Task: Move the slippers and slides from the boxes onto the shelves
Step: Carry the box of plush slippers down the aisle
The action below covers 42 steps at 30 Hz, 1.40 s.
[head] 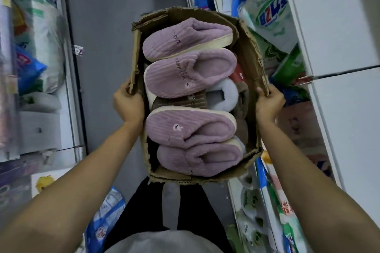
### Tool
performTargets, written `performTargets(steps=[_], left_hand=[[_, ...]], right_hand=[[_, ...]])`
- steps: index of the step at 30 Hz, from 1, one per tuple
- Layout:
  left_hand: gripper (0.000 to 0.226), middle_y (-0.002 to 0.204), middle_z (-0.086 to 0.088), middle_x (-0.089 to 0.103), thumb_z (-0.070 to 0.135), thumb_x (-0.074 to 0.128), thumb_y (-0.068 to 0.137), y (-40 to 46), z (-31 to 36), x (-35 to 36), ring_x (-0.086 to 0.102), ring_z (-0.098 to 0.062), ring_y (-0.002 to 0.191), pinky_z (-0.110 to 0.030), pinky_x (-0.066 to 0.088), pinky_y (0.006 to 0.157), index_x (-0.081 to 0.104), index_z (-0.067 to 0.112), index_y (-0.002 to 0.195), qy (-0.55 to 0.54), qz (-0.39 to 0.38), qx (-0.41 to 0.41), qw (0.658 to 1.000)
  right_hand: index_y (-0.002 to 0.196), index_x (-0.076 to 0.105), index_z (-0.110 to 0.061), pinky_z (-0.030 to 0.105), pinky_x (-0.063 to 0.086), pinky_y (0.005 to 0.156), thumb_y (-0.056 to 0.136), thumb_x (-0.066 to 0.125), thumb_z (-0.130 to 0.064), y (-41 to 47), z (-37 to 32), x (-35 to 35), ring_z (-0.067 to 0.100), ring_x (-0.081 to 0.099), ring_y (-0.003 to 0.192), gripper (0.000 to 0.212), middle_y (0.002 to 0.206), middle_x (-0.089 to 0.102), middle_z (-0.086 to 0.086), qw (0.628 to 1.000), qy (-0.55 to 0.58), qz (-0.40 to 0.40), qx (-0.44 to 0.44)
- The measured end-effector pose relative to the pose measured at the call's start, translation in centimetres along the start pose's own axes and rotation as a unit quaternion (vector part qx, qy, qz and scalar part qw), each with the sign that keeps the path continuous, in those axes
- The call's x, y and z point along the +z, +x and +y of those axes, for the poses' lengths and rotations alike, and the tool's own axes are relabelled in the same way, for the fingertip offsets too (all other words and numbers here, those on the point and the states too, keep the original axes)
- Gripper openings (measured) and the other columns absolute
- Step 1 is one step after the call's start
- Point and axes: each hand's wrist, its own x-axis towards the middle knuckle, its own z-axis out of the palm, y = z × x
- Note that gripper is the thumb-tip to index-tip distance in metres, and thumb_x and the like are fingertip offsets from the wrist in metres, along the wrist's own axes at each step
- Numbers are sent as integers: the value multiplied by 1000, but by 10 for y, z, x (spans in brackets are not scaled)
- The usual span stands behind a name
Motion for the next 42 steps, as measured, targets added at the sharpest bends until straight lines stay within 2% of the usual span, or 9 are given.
performTargets(steps=[8, 10, 15, 21, 24, 27, 32, 38, 42], left_hand=[[39, 89, 10, 74, 8, 60, 78, -23, 21, -28, 64, -6, 82, -35, 57, 78, 75, 24, 110, -31, -9, 3, 999], [39, 90, 7, 74, 3, 61, 78, -28, 18, -27, 66, -8, 84, -38, 58, 82, 75, 20, 110, -37, 11, -15, 999], [35, 101, -1, 73, 2, 62, 86, -29, 25, -23, 66, -16, 92, -35, 54, 86, 70, 11, 119, 25, -1, -27, 999], [30, 113, -10, 71, 7, 62, 92, -22, 37, -47, 67, -31, 104, -37, 52, 86, 65, 8, 122, 102, -115, -35, 987], [38, 125, -3, 66, 18, 61, 96, -26, 56, -66, 64, -20, 105, -42, 55, 92, 60, 15, 134, 79, -135, 8, 988], [38, 130, 0, 63, 25, 61, 98, -34, 90, -87, 59, -15, 111, -34, 51, 93, 59, 17, 135, 94, -131, 124, 979], [32, 124, 8, 66, 10, 66, 92, -52, 163, -95, 61, -12, 113, -34, 50, 99, 67, 21, 122, 94, -221, 347, 907], [37, 124, 13, 66, 28, 72, 88, -99, 230, -74, 59, -3, 116, -33, 50, 100, 66, 25, 124, 13, -417, 413, 810], [38, 121, 10, 68, 17, 77, 86, -150, 254, -73, 62, -3, 115, -26, 49, 101, 68, 20, 123, -29, -520, 442, 730]], right_hand=[[84, 70, -4, 22, 36, 58, 89, 63, -3, 8, -14, -11, -1, 44, 64, 9, 69, 56, -7, 997, 45, -46, -42], [98, 75, -3, 19, 40, 64, 90, 63, -4, 13, -17, -10, -3, 50, 69, 14, 80, 65, -4, 996, 58, -51, -44], [107, 73, -5, 28, 46, 71, 91, 63, -11, 21, -13, -2, 19, 63, 83, 19, 92, 73, 9, 995, 0, -74, -62], [115, 67, -6, 31, 49, 77, 94, 55, -6, 19, -14, -24, 32, 66, 94, 23, 103, 72, 16, 985, -50, -146, -77], [126, 64, -10, 40, 54, 86, 95, 52, -6, 5, -21, -51, 35, 65, 100, 33, 110, 71, 18, 984, -58, -148, -81], [131, 61, -10, 40, 53, 93, 94, 54, -6, -16, -36, -80, 32, 65, 106, 38, 117, 70, 16, 976, -76, -151, -138], [134, 59, -11, 30, 44, 101, 94, 60, -11, -62, -79, -120, 23, 60, 118, 40, 130, 64, 8, 950, -88, -178, -243], [119, 65, -22, 34, 51, 100, 88, 70, -19, -134, -127, -171, 2, 64, 109, 31, 115, 69, -12, 970, 29, -106, -217], [119, 65, -19, 41, 51, 101, 87, 73, -17, -197, -130, -213, 8, 65, 111, 33, 117, 69, -10, 977, 83, -37, -191]])
